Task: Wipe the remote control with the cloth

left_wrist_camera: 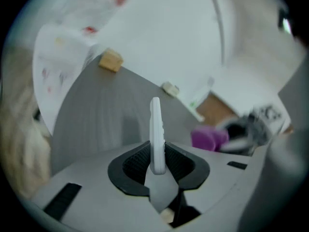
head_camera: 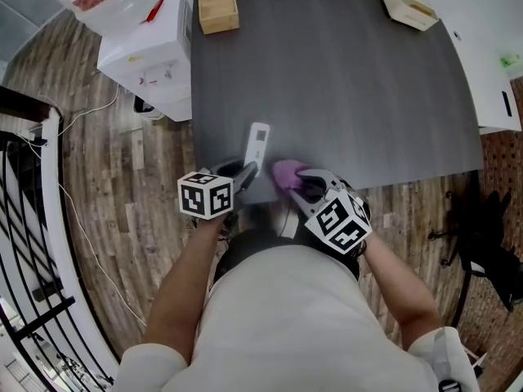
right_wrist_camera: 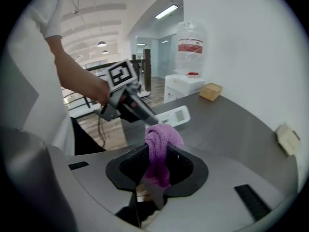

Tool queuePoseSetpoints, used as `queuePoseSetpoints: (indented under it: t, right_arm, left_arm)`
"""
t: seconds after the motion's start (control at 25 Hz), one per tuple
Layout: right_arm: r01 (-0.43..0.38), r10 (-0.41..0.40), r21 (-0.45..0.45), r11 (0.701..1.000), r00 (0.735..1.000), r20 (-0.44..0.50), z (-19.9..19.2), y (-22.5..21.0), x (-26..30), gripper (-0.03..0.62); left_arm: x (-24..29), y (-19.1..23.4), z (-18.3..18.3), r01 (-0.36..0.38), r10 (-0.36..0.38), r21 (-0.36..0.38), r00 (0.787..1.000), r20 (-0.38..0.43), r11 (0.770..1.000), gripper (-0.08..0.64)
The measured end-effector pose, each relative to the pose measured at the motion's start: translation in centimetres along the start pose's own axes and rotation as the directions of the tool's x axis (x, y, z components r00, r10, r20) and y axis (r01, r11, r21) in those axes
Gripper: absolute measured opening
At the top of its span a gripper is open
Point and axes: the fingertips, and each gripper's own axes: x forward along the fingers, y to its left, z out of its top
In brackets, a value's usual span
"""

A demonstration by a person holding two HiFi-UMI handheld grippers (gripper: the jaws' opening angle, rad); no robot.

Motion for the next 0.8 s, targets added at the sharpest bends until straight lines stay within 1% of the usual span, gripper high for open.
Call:
queuePoseSetpoints:
  t: [0.04,0.08,0.12,0.16,0.2,0.24,0.28,0.32,0.36,0.4,0.48,0.56,0.64,0.72,0.8]
  right_arm:
    - [0.069,-0.069,-0.008,0.998,0.998,-0.003,0.3,-1.8,-0.1,0.103]
    - [0.134,-0.135,-0.021,0.991,0.991,-0.005,0.8,-3.4,-0.1,0.103]
    - [0.186,-0.186,-0.032,0.982,0.982,-0.005,1.3,-4.7,0.3,0.104]
    - [0.22,-0.22,-0.042,0.975,0.975,-0.006,1.9,-5.7,0.9,0.103]
    - [0.238,-0.239,-0.059,0.97,0.971,-0.009,2.5,-6.2,1.8,0.103]
    - [0.243,-0.245,-0.086,0.966,0.969,-0.02,2.8,-6.5,2.8,0.103]
    - [0.238,-0.244,-0.122,0.964,0.969,-0.041,2.8,-6.4,3.9,0.104]
    - [0.226,-0.24,-0.158,0.961,0.968,-0.07,2.5,-6.3,4.8,0.104]
    - [0.214,-0.234,-0.183,0.96,0.967,-0.098,1.9,-6.0,5.6,0.103]
    - [0.205,-0.23,-0.191,0.96,0.966,-0.115,1.4,-5.8,6.0,0.104]
    - [0.203,-0.225,-0.17,0.964,0.967,-0.122,0.9,-5.8,6.3,0.104]
    - [0.197,-0.214,-0.134,0.971,0.969,-0.12,0.8,-5.9,6.3,0.104]
    - [0.186,-0.198,-0.102,0.977,0.972,-0.123,0.5,-6.0,6.3,0.104]
    - [0.176,-0.183,-0.064,0.982,0.975,-0.123,0.2,-6.1,6.2,0.104]
    - [0.169,-0.171,-0.024,0.985,0.978,-0.122,-0.2,-6.3,6.1,0.104]
  left_arm:
    - [0.2,0.4,-0.7,-0.092,0.106,0.196,0.992,-0.064,0.976,0.095]
    - [0.4,0.6,-1.4,-0.151,0.2,0.369,0.975,-0.099,0.917,0.095]
    - [0.6,0.6,-1.9,-0.18,0.269,0.5,0.957,-0.112,0.847,0.095]
    - [0.8,0.4,-2.4,-0.191,0.314,0.589,0.943,-0.113,0.785,0.095]
    - [1.0,0.2,-2.8,-0.195,0.343,0.651,0.933,-0.107,0.734,0.095]
    - [1.2,-0.1,-3.1,-0.196,0.361,0.695,0.928,-0.098,0.691,0.095]
    - [1.4,-0.4,-3.4,-0.195,0.371,0.729,0.924,-0.087,0.656,0.095]
    - [1.6,-0.6,-3.5,-0.192,0.376,0.756,0.923,-0.077,0.626,0.095]
    - [1.7,-0.9,-3.7,-0.188,0.377,0.775,0.924,-0.069,0.603,0.095]
    - [1.8,-1.0,-3.7,-0.186,0.374,0.788,0.926,-0.059,0.586,0.095]
    - [1.7,-0.8,-3.7,-0.199,0.37,0.802,0.928,-0.029,0.564,0.097]
    - [1.4,0.1,-3.9,-0.224,0.385,0.801,0.923,-0.009,0.556,0.102]
    - [1.2,1.0,-4.7,-0.224,0.388,0.796,0.922,-0.015,0.562,0.171]
    - [1.4,1.3,-5.3,-0.186,0.356,0.792,0.933,-0.043,0.582,0.178]
    - [1.8,1.3,-5.5,-0.128,0.319,0.787,0.943,-0.091,0.604,0.174]
